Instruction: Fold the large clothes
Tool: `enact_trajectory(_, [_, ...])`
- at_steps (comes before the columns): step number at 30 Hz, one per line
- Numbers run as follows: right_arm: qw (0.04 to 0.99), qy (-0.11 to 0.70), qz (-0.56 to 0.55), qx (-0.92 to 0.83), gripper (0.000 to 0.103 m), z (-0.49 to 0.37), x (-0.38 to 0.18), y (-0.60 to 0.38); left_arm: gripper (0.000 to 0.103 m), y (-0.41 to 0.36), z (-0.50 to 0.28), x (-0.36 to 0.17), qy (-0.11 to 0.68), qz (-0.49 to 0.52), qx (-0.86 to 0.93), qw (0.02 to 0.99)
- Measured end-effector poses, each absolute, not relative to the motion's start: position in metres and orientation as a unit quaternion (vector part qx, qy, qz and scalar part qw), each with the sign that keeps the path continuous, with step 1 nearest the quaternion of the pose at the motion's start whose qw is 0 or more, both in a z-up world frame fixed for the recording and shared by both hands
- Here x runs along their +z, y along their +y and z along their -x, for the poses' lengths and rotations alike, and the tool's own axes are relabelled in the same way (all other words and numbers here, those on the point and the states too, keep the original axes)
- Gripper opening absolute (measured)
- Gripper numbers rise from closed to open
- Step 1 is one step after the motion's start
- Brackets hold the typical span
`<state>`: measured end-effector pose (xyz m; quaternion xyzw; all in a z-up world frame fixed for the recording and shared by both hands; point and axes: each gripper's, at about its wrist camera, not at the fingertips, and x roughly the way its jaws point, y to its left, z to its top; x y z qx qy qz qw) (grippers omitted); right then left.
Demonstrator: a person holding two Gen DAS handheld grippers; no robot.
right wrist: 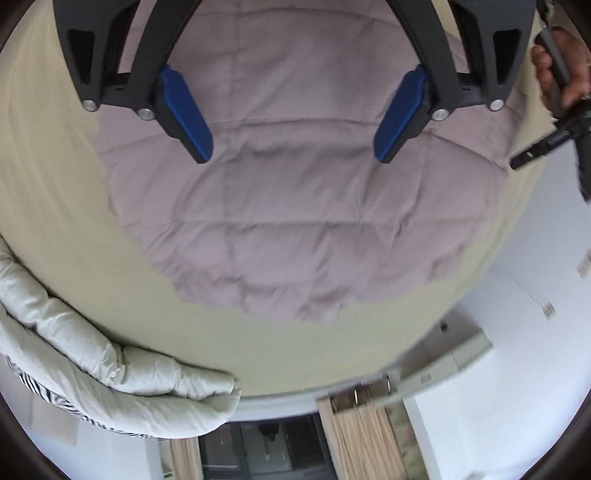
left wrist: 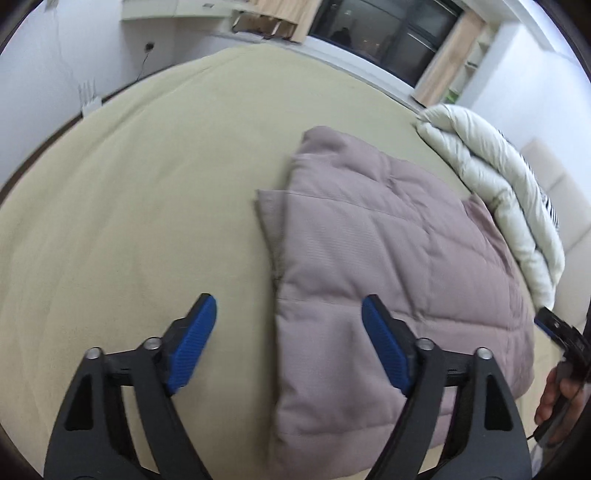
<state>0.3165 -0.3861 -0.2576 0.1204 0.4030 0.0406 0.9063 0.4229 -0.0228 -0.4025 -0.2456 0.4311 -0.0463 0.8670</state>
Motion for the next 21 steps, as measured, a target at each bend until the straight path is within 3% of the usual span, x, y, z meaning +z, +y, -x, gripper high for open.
enact_trajectory(7, [0.873,0.383,-0.291,0.076,0.099,-0.318,-0.269,-0.487,0.082,0.005,-0.466,-0.441,0.463,0.373,-0.147,0.791])
enact_trajectory(11, [0.834,0.389,-0.385,0.072,0.092,-0.316,-0.300,-0.538,0.082,0.000,-0.486,-0.452,0.478,0.388,-0.174,0.769])
enact_trajectory(15, [0.810,0.420,-0.404,0.055,0.085,-0.323,-0.332,-0.557,0.082,-0.002,-0.499,-0.459,0.481,0.391,-0.194,0.760])
enact_trajectory(21, [0.780,0.414,-0.459,0.095,0.086,-0.337,-0.364,-0.564,0.082,0.001,-0.511,-0.474,0.482,0.409,-0.214,0.745])
